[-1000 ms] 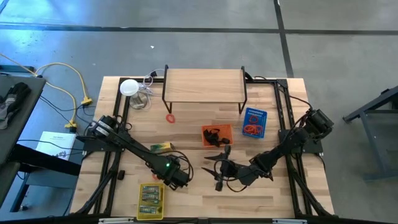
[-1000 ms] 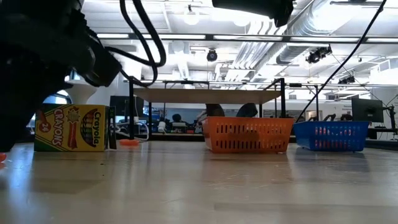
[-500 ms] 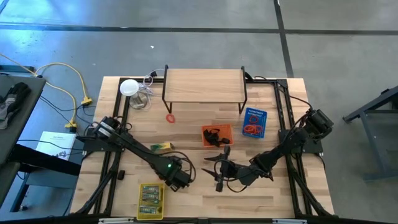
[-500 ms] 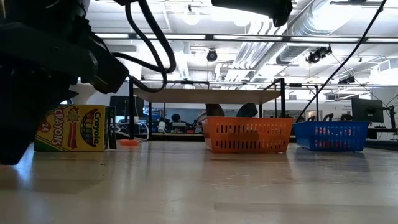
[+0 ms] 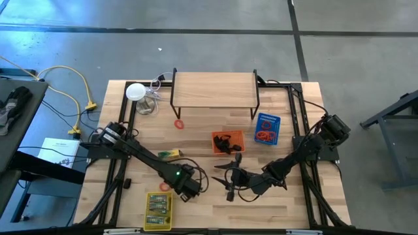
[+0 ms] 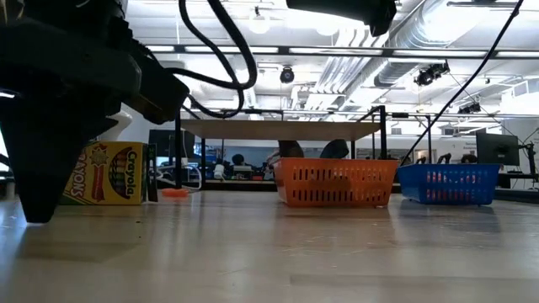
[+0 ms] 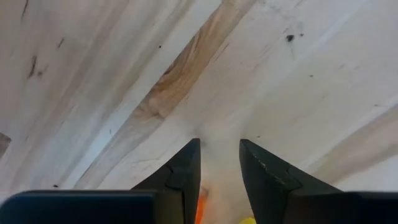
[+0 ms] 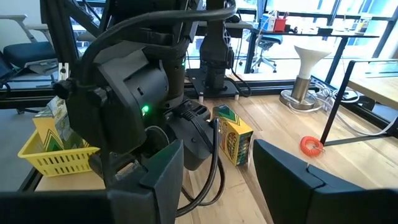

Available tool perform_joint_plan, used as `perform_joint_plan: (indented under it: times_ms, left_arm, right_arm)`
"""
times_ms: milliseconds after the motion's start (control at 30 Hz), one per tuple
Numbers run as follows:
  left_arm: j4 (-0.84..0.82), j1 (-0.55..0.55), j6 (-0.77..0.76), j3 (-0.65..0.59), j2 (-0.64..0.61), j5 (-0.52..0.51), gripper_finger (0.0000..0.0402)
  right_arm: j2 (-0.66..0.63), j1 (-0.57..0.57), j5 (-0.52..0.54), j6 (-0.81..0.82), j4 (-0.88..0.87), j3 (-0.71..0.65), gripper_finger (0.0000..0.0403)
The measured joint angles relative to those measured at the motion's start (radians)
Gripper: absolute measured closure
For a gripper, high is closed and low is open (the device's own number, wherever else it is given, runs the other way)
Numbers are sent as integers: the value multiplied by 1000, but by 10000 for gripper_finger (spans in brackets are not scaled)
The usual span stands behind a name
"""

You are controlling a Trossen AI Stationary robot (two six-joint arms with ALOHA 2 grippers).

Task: Pick & Place Office Desk Supplies
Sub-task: Put the spring keychain into the blue bin

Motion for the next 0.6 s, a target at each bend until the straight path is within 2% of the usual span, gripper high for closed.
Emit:
perform_joint_plan:
  times_ms: [200,433,600]
  left_arm:
    - [-7,17,4,7,-35,-32,300]
    - [-136,-11,-164,8,-75,-30,300]
    - [-141,-30,-223,7,-75,5,300]
  right_arm:
    - [0,-2,0,0,-3,0,222]
    - [0,-2,0,0,-9,0,222]
    - [0,-2,0,0,-9,0,222]
